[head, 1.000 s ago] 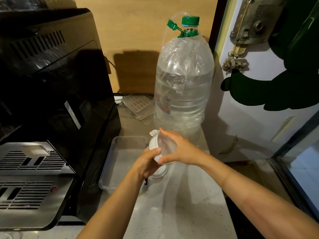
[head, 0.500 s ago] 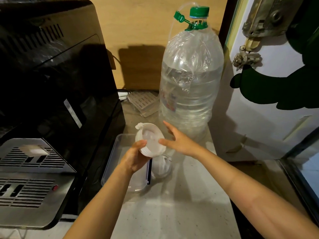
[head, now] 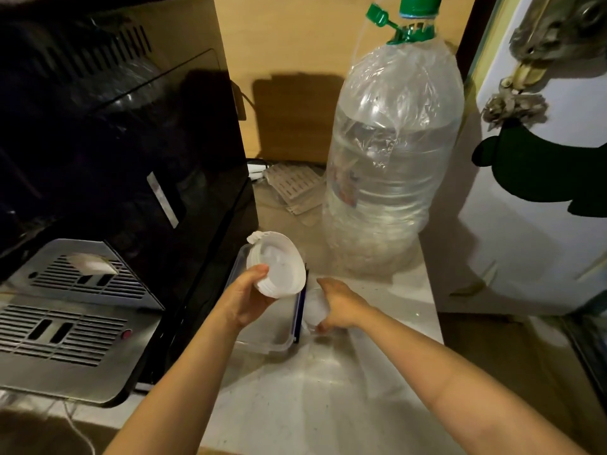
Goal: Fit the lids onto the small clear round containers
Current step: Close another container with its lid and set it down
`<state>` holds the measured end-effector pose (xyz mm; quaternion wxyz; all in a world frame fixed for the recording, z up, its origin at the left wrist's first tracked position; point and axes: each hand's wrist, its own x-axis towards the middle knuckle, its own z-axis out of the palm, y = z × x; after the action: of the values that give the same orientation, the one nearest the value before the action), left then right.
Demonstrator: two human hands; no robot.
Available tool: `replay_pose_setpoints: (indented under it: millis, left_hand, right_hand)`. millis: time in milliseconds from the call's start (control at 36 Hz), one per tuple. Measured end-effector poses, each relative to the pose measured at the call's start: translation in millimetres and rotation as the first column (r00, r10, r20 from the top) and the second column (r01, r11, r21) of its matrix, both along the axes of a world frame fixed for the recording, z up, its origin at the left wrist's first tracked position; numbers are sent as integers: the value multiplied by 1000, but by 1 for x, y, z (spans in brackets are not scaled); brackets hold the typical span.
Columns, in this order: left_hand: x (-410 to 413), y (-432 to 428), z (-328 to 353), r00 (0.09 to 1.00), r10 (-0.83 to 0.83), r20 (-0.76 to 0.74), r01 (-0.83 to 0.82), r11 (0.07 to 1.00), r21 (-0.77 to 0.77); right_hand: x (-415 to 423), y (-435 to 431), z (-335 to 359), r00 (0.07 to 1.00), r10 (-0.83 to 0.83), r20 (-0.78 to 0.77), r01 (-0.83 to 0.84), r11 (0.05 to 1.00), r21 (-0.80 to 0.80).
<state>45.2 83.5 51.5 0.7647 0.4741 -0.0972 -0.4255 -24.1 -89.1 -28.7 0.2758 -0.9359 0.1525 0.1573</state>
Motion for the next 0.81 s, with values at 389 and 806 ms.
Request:
replay_pose_setpoints:
  millis: [389,806]
  left_hand:
    - [-1,11,-8,997,-21,69,20,1000,12]
    - [0,0,-17,997,-59,58,57,998,27]
  right_hand:
    - [-6,8,-21,985,-145,94,158,975,-156]
    - [-20,-10,-14,929,-323,180,317,946,64]
